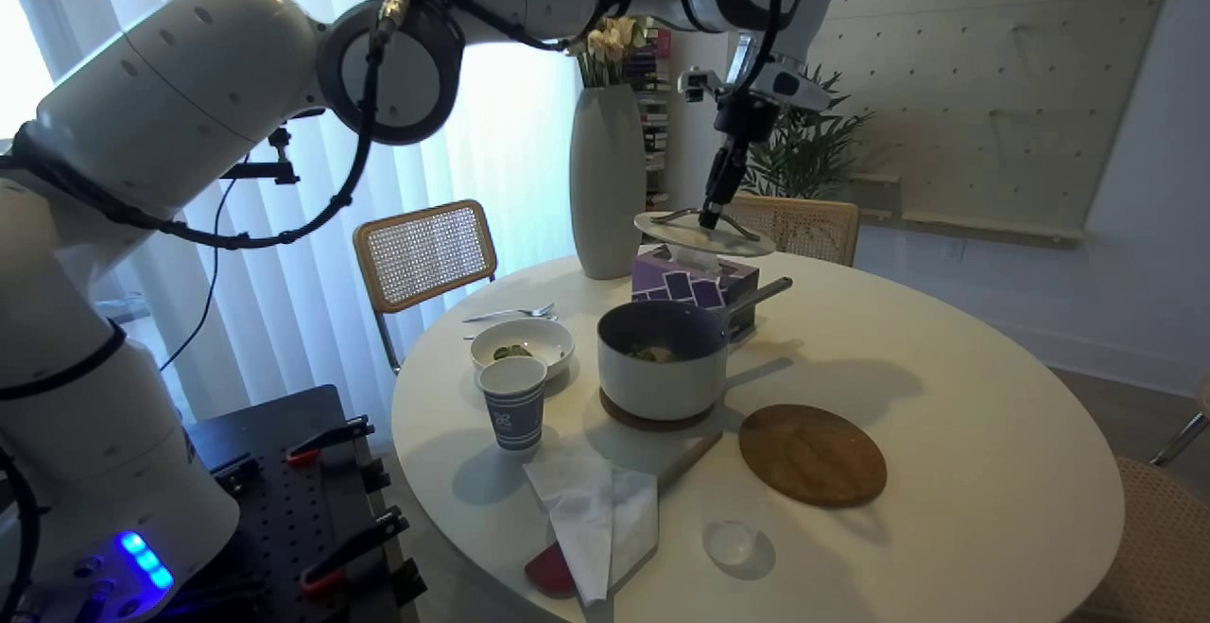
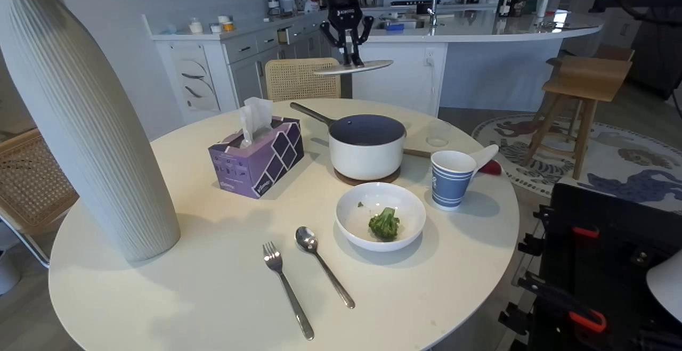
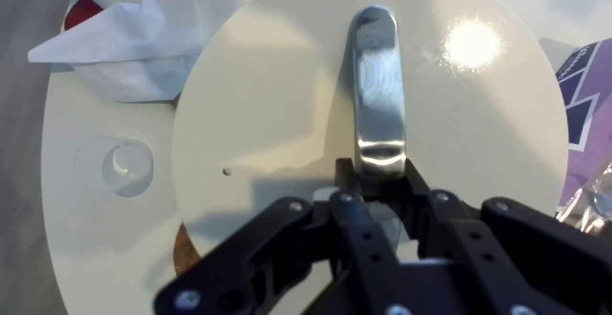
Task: Pick up the white lid and place it on top of the white pot.
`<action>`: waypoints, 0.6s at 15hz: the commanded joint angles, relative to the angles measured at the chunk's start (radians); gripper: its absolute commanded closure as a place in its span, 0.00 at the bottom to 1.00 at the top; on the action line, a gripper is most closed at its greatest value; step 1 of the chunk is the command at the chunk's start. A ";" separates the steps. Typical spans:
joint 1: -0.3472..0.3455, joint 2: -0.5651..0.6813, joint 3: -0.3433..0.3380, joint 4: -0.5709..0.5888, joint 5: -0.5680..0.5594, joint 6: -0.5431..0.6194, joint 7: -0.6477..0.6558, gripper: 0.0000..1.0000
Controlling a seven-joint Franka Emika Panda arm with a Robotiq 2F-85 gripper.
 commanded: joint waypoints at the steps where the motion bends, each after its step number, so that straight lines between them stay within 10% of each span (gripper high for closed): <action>1: 0.023 -0.092 0.005 -0.129 0.011 0.029 0.032 0.94; 9: 0.063 -0.220 -0.003 -0.456 0.014 0.345 0.111 0.94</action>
